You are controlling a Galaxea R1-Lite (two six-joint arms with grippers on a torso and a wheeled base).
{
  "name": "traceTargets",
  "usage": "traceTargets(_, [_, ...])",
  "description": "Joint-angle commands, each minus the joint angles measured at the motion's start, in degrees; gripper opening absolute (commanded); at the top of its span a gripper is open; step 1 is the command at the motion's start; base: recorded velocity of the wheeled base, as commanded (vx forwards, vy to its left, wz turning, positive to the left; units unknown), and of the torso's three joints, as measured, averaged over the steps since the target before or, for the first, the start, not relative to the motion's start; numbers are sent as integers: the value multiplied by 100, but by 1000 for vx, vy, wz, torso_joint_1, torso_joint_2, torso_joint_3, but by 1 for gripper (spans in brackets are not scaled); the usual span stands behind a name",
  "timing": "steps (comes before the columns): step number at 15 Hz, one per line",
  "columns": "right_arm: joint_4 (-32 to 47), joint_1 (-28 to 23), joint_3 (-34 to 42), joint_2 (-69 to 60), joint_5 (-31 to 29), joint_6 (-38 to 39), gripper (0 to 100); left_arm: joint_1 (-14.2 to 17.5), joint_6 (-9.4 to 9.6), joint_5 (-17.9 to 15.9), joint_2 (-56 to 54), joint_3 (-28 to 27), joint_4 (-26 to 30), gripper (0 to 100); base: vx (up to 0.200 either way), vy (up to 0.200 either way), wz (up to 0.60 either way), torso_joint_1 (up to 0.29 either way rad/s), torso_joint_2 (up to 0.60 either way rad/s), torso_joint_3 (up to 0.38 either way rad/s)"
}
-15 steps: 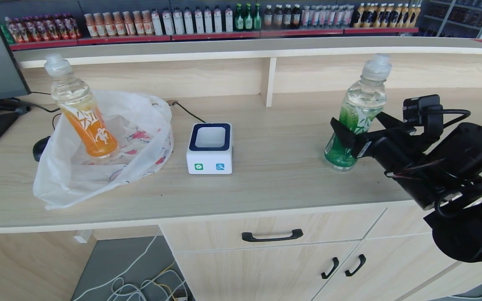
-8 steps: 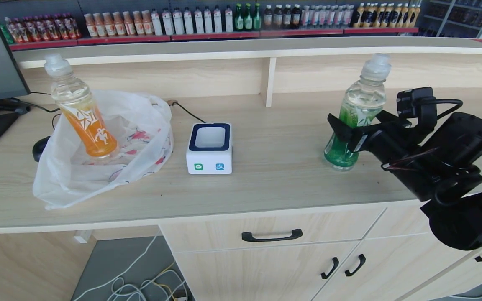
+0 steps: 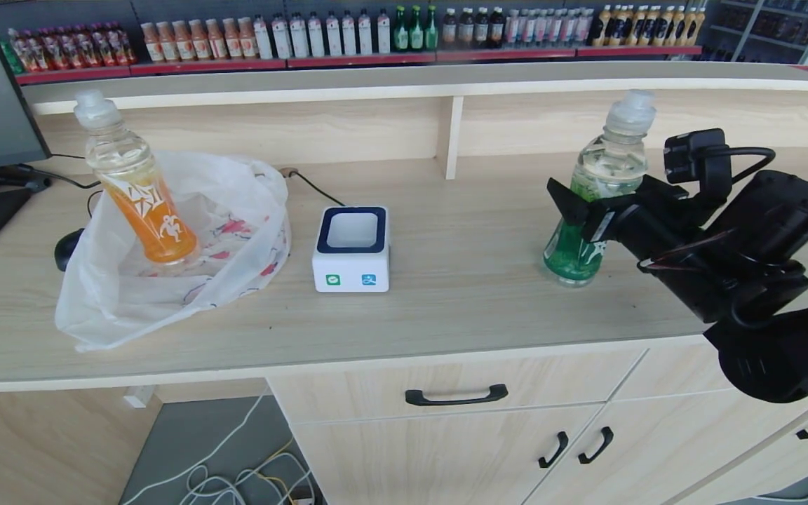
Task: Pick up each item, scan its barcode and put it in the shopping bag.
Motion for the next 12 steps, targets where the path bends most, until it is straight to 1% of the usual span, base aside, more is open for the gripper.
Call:
traceTargets(1, [21, 4, -1, -43, 8, -2, 100, 1, -4, 0, 0, 0, 0, 100, 0, 0, 0, 0, 0, 0])
traceTargets(2, [56, 4, 8, -69, 167, -11, 100, 1, -4, 0, 0, 0, 0, 100, 0, 0, 0, 0, 0, 0])
traceTargets(6, [56, 4, 8, -61, 175, -37, 100, 1, -4, 0, 0, 0, 0, 100, 0, 0, 0, 0, 0, 0])
traceTargets(7, [56, 4, 8, -61, 175, -37, 0, 1, -4, 0, 0, 0, 0, 100, 0, 0, 0, 0, 0, 0])
traceTargets(12, [56, 13, 17, -175, 193, -37, 0, 1, -4, 0, 0, 0, 0, 100, 0, 0, 0, 0, 0, 0])
